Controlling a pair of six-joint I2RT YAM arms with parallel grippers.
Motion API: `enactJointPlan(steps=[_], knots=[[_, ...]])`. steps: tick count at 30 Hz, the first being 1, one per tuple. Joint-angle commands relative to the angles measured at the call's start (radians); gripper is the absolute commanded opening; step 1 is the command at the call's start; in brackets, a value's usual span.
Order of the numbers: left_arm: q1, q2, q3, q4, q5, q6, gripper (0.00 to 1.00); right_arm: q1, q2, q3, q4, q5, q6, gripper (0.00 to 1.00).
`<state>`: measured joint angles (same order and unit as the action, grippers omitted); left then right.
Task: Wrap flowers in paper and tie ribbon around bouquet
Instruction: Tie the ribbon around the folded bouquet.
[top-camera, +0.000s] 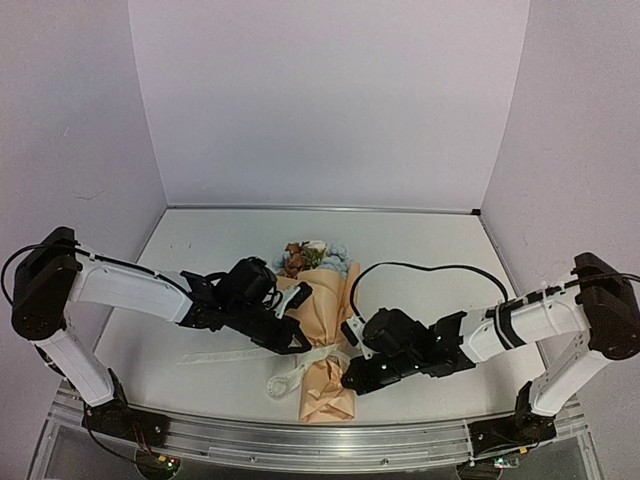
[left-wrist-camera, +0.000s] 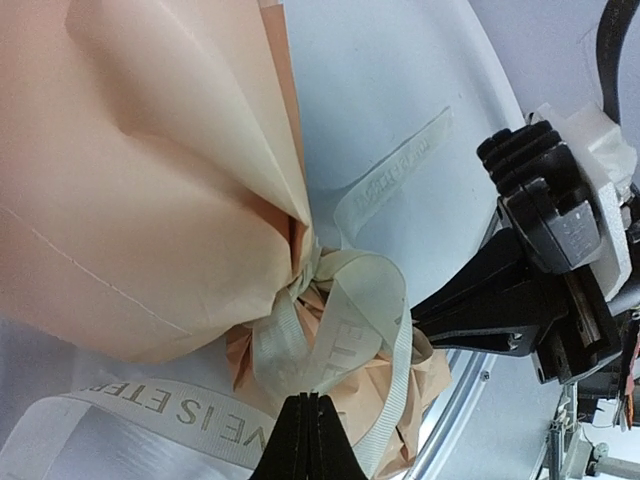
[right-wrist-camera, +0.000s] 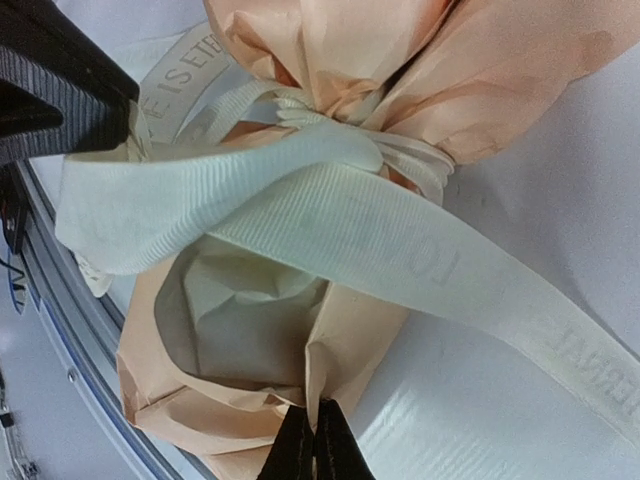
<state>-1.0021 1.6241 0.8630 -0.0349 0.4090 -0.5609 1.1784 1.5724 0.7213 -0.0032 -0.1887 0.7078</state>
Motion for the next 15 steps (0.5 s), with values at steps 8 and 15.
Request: enactJointPlan(steps=[8,15], knots=[[-0.101,-0.087,0.024,0.112,-0.101,-0.332,0.00,0.132,-0.053,-0.077,-0.035,0.219,0.015,0.16],[-0.102,-0.056,0.094,0.124,-0.027,-0.407,0.00,0.133,-0.093,-0.136,-0.005,0.258,-0.056,0.33]])
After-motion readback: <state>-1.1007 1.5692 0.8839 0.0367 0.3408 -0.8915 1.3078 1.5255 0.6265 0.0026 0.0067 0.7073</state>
